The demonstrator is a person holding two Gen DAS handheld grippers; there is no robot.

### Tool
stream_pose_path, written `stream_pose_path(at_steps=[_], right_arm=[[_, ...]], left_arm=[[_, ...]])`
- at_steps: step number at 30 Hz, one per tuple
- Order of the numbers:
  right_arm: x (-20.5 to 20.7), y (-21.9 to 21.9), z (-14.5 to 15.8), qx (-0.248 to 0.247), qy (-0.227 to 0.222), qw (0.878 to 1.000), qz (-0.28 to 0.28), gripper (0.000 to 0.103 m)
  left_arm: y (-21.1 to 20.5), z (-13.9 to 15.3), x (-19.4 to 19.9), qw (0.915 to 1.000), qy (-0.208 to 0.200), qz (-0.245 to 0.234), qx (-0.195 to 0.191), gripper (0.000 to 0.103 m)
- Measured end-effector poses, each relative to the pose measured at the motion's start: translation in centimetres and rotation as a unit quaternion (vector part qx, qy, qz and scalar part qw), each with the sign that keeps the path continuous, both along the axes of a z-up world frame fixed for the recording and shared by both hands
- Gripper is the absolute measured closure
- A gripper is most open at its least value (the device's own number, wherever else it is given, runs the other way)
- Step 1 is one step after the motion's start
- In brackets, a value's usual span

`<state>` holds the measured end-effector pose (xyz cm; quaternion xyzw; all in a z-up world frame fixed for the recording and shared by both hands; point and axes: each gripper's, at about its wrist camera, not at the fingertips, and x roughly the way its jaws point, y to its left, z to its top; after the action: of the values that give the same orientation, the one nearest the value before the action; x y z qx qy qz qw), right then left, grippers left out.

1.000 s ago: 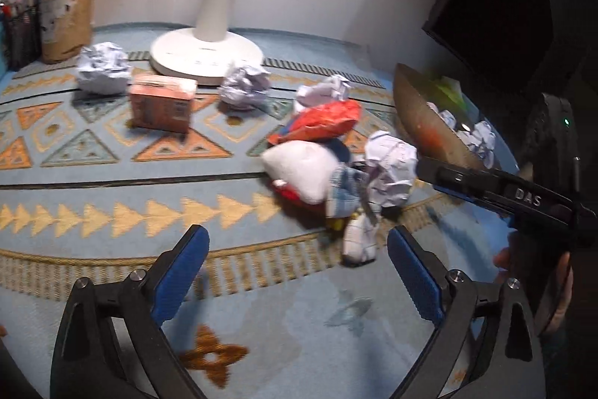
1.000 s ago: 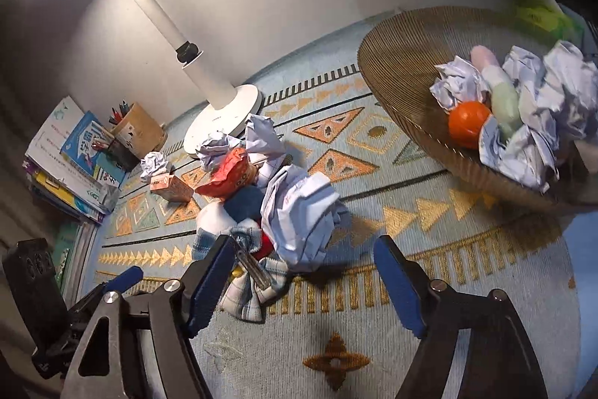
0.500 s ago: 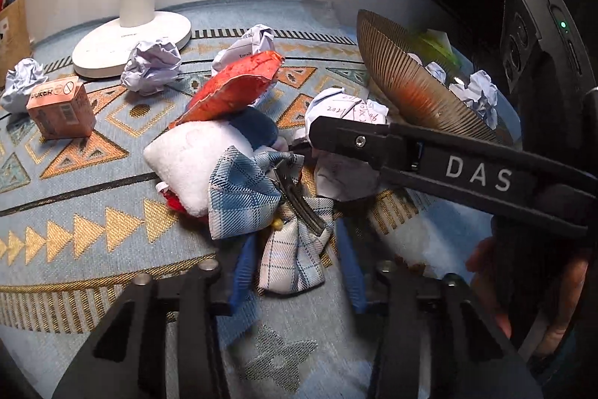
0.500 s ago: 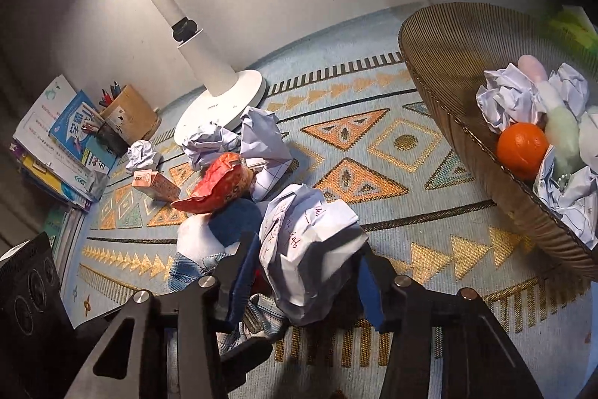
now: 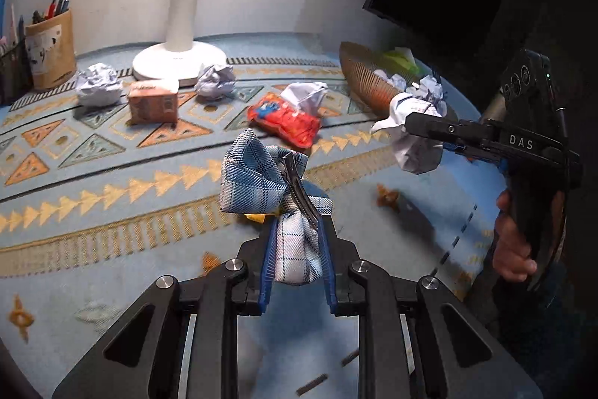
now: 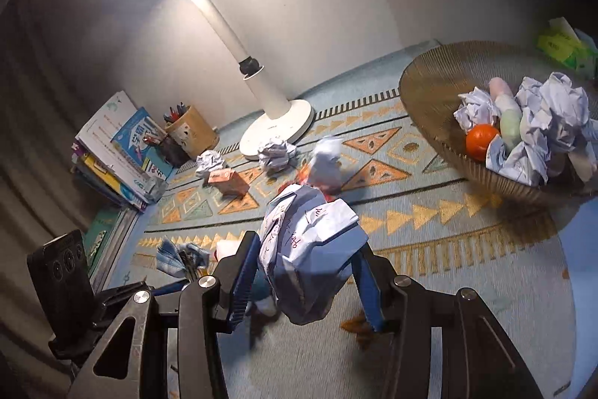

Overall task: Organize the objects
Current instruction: 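Carry the plaid cloth and paper ball to the woven bowl and release both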

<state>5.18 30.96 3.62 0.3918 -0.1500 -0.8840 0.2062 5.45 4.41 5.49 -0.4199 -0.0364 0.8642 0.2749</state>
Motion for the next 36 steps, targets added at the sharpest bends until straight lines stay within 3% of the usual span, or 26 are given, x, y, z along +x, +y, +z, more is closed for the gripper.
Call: stream_pose_path(at_steps=[2, 5, 8, 13, 17, 19, 20, 22, 24, 26, 27, 29, 30, 36], right_arm=[[0.5, -0.9, -0.8, 0.032, -0.004, 0.999, -0.005, 0.055], [0.3, -1.5, -2.4, 0.042, -0.025, 0.999, -0.006, 0.055], [0.5, -1.3, -3.3, 0.042, -0.036, 0.998, -0.008, 0.055], [0.7, -0.9, -3.7, 0.047, -0.042, 0.998, -0.011, 0.055], [0.6, -0.7, -4.1, 0.039, -0.05, 0.998, -0.009, 0.055], [0.6, -0.8, -4.4, 0.036, -0.054, 0.998, -0.006, 0.055], [0.6, -0.9, -4.6, 0.036, -0.056, 0.998, -0.005, 0.055], [0.5, -0.9, -4.9, 0.037, -0.061, 0.997, -0.004, 0.055], [0.5, -0.8, -5.1, 0.033, -0.064, 0.997, -0.003, 0.054], [0.5, -0.8, -5.1, 0.031, -0.064, 0.997, -0.003, 0.054], [0.6, -0.9, -5.1, 0.032, -0.063, 0.998, -0.003, 0.054], [0.6, -1.0, -5.1, 0.033, -0.061, 0.998, -0.003, 0.054], [0.6, -1.0, -5.0, 0.033, -0.061, 0.998, -0.002, 0.054], [1.0, -0.8, -4.2, 0.034, -0.049, 0.998, -0.001, 0.054]], left_arm=[[-1.3, -1.0, 0.2, 0.9998, -0.018, 0.006, -0.004, 0.084], [-3.4, -2.4, 0.3, 0.9987, -0.037, 0.034, 0.01, 0.073], [-5.4, -3.3, 0.6, 0.9961, -0.053, 0.056, 0.043, 0.073], [-7.5, -4.2, 0.3, 0.9916, -0.072, 0.102, 0.034, 0.073], [-7.3, -4.0, 0.3, 0.9872, -0.093, 0.095, 0.088, 0.069], [-6.3, -3.6, 0.4, 0.9876, -0.092, 0.086, 0.094, 0.045], [-5.6, -3.2, 0.7, 0.9899, -0.077, 0.086, 0.081, 0.04], [-4.0, -2.7, 1.3, 0.995, -0.044, 0.081, 0.041, 0.019], [-2.8, -2.9, 1.3, 0.9964, -0.033, 0.078, 0.006, 0.015], [-2.4, -3.5, 0.7, 0.9951, -0.039, 0.089, -0.018, 0.016], [-2.3, -3.8, 0.3, 0.9942, -0.045, 0.094, -0.028, 0.022], [-2.2, -3.8, 0.3, 0.9943, -0.032, 0.089, -0.048, 0.05], [-2.2, -3.7, 0.3, 0.9956, -0.037, 0.076, -0.041, 0.079], [-5.8, -1.9, 1.4, 0.995, -0.018, 0.099, 0.002, 0.08]])
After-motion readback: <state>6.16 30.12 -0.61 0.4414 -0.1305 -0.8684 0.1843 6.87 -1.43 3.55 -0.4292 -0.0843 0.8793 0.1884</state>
